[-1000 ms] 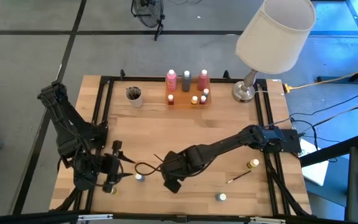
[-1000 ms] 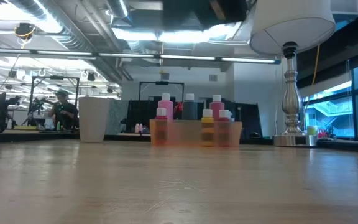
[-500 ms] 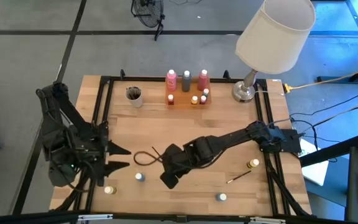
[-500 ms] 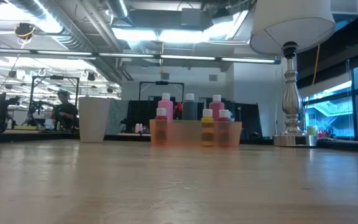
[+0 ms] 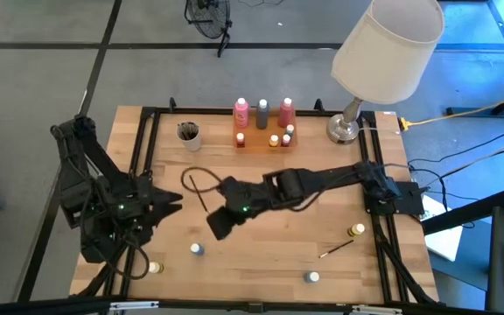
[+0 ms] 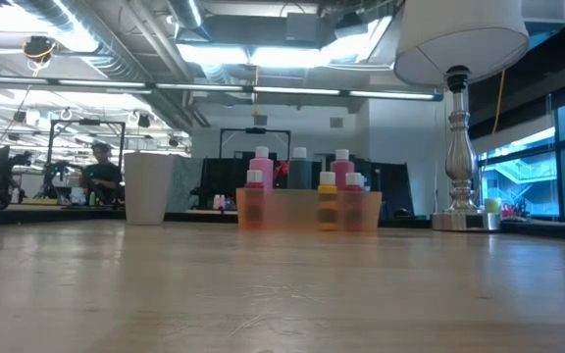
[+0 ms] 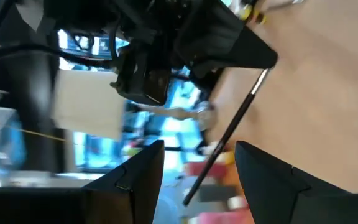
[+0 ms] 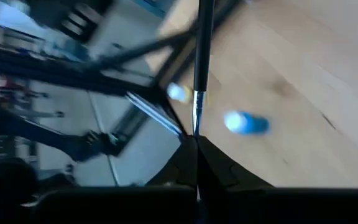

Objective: Pick & Place Paint Supplies
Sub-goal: Put the silver paint brush into the white cup

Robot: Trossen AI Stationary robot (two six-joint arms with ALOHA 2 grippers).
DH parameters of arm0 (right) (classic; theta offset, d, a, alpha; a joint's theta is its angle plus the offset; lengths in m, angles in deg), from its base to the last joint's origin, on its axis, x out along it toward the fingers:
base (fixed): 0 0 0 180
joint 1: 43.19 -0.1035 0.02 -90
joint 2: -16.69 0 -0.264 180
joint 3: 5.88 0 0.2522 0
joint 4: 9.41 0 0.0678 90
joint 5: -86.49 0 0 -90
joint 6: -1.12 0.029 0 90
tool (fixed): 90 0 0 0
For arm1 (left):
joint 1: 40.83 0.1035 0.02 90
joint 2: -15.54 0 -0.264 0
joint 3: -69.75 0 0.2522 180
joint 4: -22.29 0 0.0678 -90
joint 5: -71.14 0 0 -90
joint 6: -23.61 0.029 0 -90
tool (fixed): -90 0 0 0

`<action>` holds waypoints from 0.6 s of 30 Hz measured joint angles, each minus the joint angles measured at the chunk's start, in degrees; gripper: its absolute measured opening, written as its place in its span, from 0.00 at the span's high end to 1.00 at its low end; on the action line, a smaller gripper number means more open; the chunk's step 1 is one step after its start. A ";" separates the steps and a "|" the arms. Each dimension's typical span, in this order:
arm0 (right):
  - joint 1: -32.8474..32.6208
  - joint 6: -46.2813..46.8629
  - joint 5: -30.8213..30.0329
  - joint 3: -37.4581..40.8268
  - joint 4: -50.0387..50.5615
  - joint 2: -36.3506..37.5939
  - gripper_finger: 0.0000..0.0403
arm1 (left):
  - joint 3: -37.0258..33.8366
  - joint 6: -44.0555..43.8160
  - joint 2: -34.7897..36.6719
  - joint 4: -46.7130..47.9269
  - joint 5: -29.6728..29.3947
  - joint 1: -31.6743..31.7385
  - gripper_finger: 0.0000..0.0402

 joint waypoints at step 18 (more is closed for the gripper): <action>2.34 -3.91 4.39 0.00 -6.58 0.02 1.00 | 0.00 14.23 0.02 0.20 -2.32 2.73 0.52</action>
